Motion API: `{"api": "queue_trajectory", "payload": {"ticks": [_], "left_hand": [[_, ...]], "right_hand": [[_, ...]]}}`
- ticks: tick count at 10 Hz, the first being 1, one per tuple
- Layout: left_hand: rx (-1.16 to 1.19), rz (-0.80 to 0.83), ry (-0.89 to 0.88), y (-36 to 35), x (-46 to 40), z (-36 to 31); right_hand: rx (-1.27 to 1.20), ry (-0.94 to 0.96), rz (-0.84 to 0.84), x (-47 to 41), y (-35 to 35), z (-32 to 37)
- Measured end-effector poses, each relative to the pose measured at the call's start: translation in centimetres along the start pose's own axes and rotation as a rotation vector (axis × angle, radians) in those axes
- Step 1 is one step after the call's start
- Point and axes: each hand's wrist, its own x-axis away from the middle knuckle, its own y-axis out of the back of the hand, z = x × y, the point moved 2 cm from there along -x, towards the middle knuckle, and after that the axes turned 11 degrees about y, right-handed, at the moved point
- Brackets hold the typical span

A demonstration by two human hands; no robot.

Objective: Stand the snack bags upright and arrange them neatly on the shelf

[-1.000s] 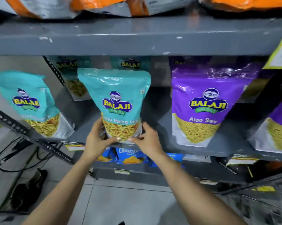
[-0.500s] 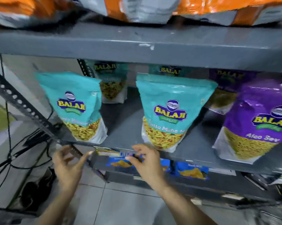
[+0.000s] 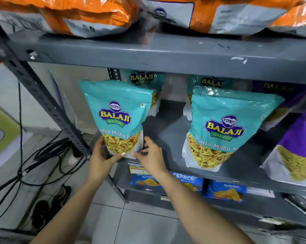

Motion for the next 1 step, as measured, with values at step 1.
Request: {"api": "queue_trajectory", "payload": {"ticks": [1], "left_hand": [[0.030,-0.035,0.004,0.06,1.30,0.11]], "right_hand": [[-0.059,-0.073,-0.093,2.25,0.73,0.41]]}}
